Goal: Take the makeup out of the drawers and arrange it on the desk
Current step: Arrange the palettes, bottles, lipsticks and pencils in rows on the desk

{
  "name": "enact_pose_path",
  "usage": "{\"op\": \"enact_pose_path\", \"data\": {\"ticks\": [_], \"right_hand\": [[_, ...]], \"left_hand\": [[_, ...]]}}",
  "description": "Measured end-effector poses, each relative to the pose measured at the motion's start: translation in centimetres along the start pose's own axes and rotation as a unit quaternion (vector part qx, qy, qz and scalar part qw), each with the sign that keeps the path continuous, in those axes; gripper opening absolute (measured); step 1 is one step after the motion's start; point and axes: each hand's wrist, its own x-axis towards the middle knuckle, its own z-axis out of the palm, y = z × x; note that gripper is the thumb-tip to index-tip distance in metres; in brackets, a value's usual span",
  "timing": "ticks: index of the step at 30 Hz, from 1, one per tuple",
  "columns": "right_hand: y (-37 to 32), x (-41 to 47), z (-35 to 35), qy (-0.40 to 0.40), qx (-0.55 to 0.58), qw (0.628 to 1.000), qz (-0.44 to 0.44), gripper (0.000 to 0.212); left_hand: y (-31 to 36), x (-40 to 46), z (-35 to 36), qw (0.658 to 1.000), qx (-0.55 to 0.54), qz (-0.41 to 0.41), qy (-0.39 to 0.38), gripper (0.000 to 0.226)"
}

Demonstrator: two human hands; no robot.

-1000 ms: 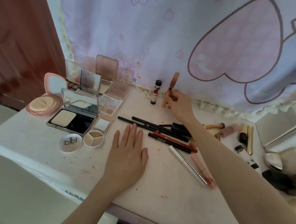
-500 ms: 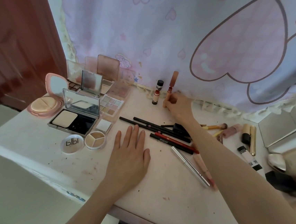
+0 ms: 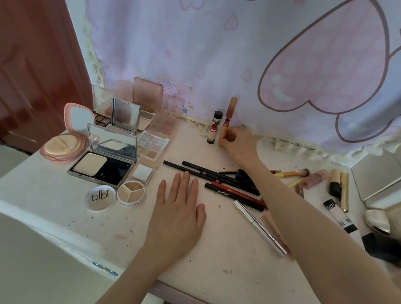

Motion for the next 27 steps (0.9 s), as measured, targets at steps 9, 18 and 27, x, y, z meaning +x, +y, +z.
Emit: {"op": "enact_pose_path", "data": {"ticks": [9, 18, 27], "right_hand": [[0.4, -3.7, -3.8, 0.013, -0.022, 1.0, -0.013, 0.037], [7.3, -8.7, -11.6, 0.166, -0.208, 0.957, 0.116, 0.033], [7.7, -8.5, -11.6, 0.115, -0.233, 0.944, 0.205, 0.037]], "left_hand": [[-0.3, 0.0, 0.2, 1.0, 0.002, 0.0, -0.001, 0.059], [-0.2, -0.1, 0.1, 1.0, 0.002, -0.002, 0.003, 0.058], [0.0, -0.1, 0.0, 1.0, -0.024, -0.001, 0.004, 0.057]]}}
